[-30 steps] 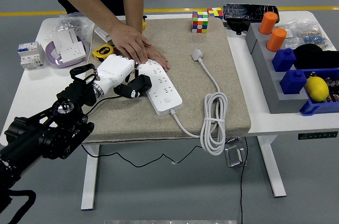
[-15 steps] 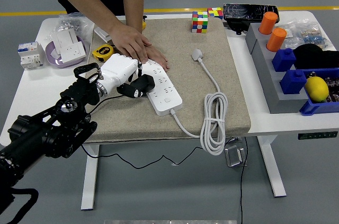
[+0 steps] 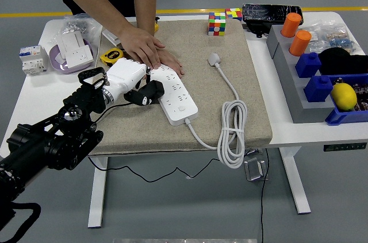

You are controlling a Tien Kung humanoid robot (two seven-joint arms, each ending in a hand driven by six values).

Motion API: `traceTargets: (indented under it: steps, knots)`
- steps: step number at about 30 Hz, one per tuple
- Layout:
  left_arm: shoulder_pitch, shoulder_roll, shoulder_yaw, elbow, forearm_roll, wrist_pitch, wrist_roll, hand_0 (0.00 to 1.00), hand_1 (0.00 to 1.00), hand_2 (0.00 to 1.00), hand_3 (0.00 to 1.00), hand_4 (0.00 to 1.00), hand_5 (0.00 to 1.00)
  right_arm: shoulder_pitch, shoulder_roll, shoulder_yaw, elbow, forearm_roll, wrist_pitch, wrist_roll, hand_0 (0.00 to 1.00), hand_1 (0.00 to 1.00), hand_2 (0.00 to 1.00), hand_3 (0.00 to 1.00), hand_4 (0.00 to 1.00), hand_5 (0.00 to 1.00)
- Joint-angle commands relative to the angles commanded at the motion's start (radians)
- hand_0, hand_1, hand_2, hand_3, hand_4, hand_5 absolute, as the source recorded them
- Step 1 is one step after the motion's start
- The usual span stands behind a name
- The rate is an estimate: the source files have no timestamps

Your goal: Pick up the plug,place it near the board,insert it into the board,press the button

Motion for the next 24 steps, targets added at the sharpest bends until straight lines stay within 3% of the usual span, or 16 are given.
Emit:
traceTargets:
  steps: [22,23,24]
  knots:
    - [-0.003,0.002,0.008,0.007,0.0,-0.018,-0.006,0.383,0.309,0.296,0.345,0.601,0.278,0.0,0.0,0.003,-0.001,-0.004,0.001,-0.006,0.998,0.944,0.889,0.895,0.998,0.998]
    - [-0.003,0.002,0.008,0.008,0.0,-0.023,-0.007,0.422,0.391,0.394,0.394,0.844,0.348,0.0,0.0,0.004,-0.002,-0.006,0.003,-0.008,0.998,0.957,0.889,0.896,0.998,0.998]
    - [-0.003,0.002,0.007,0.009,0.0,-0.027,-0.008,0.422,0.391,0.394,0.394,0.844,0.348,0.0,0.0,0.005,-0.002,-0.007,0.004,-0.01,0.998,0.957,0.889,0.896,0.998,0.998]
